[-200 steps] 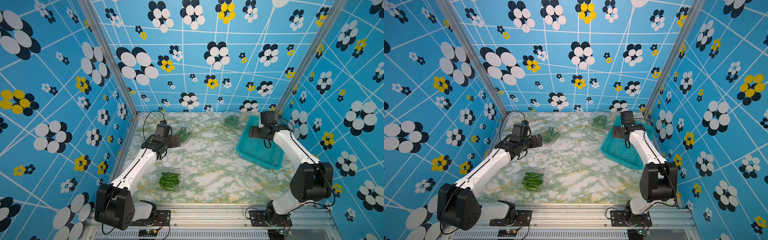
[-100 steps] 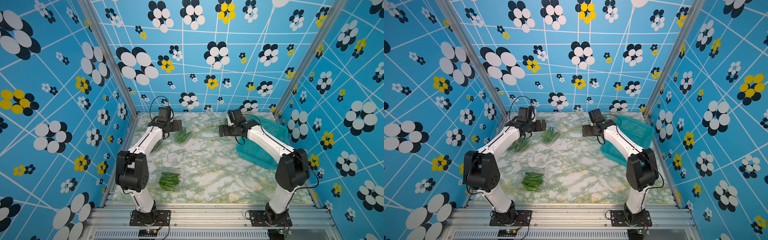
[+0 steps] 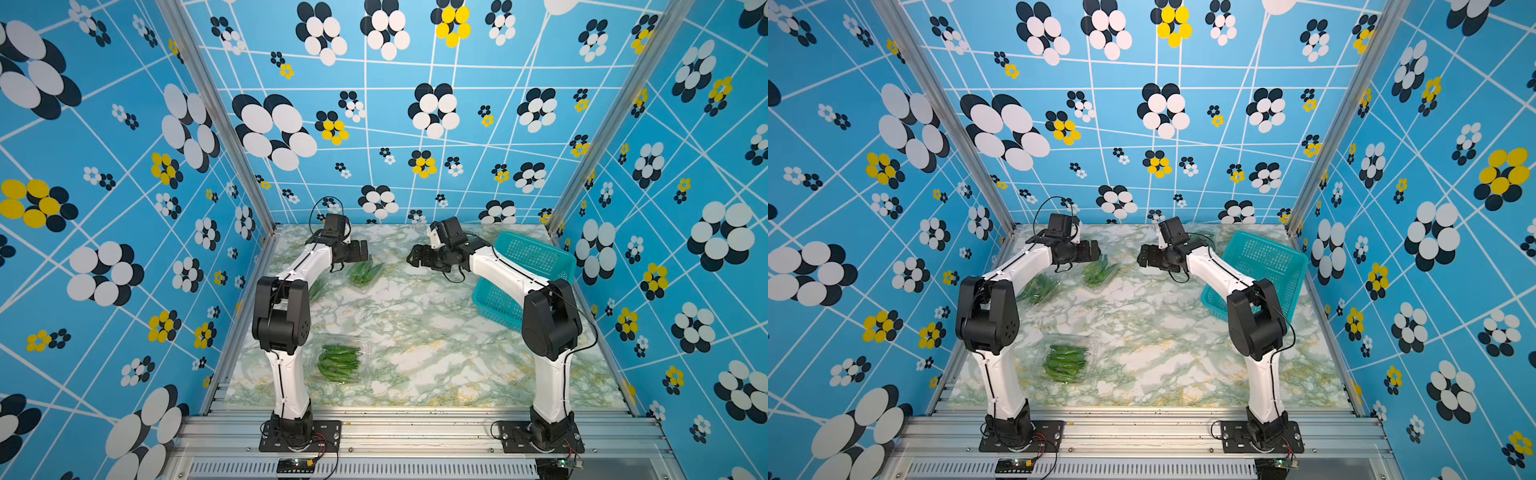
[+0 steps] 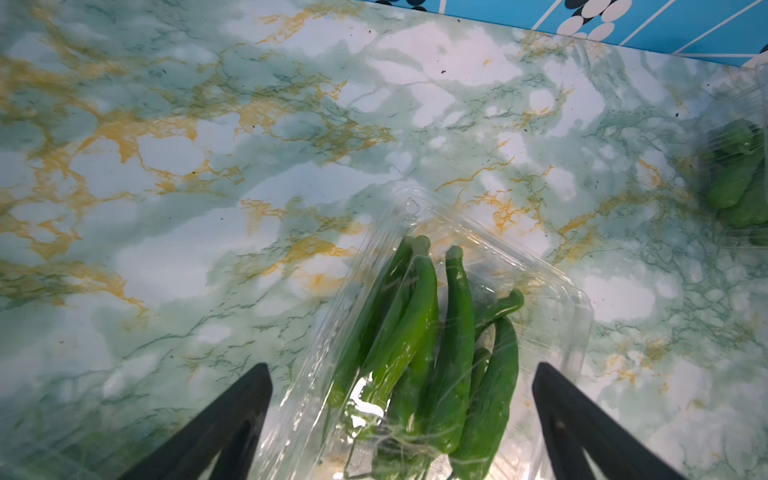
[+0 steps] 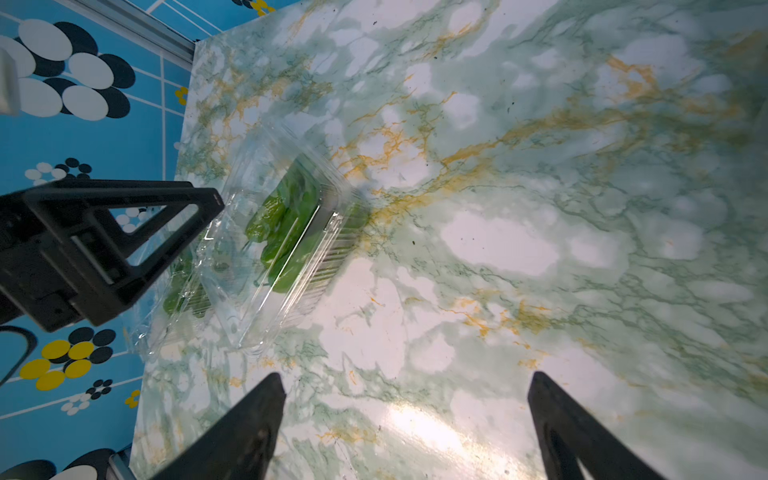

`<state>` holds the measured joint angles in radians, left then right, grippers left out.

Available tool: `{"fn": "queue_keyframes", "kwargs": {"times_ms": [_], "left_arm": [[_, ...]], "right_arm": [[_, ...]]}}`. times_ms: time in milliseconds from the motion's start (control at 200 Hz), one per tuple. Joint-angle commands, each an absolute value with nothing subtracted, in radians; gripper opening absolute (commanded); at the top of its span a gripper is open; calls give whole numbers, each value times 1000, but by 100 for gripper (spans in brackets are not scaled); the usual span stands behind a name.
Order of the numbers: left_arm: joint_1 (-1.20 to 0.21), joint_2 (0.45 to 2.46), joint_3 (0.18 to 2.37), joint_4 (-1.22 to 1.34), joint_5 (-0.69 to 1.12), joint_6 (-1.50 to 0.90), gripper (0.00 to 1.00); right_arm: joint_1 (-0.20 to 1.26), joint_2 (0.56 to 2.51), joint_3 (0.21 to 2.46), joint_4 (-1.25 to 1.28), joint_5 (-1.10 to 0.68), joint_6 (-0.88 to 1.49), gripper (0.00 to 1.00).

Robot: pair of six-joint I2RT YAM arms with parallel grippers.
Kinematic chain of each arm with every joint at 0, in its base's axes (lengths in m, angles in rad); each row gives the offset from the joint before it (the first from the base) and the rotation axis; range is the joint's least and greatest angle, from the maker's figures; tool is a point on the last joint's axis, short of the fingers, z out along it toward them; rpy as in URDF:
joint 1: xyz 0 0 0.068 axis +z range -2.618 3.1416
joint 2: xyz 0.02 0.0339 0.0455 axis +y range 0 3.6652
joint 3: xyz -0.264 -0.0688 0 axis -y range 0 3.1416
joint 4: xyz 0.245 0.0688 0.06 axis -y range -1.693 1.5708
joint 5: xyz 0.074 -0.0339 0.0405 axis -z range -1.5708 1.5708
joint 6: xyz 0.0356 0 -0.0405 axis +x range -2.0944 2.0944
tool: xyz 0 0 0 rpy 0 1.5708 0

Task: Take small green peppers out of containers
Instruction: Move the packing box to the center of the board.

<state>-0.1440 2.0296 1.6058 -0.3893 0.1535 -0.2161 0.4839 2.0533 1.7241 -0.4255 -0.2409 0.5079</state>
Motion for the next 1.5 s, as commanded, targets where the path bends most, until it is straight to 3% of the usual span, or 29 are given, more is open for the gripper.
{"fn": "queue_keyframes", "kwargs": {"times_ms": [0,330,565,1084,1494], "left_arm": [[-139,2060,1643,-388,195,-228,100],[-159,2081,1589,-342,263,-272,99],[-237,2060,1569,-369,276,-303,99],[-457,1896,1348,-293,246,-478,99],[-536,1855,1256,-239,241,-548,99]], "right_arm": [[486,2079,1750,-397,-300,548,91],[486,2108,1718,-356,-326,571,90],[467,2099,1697,-409,-303,565,89],[359,1912,1410,-379,-356,543,88],[328,1902,1410,-400,-389,502,88]]}}
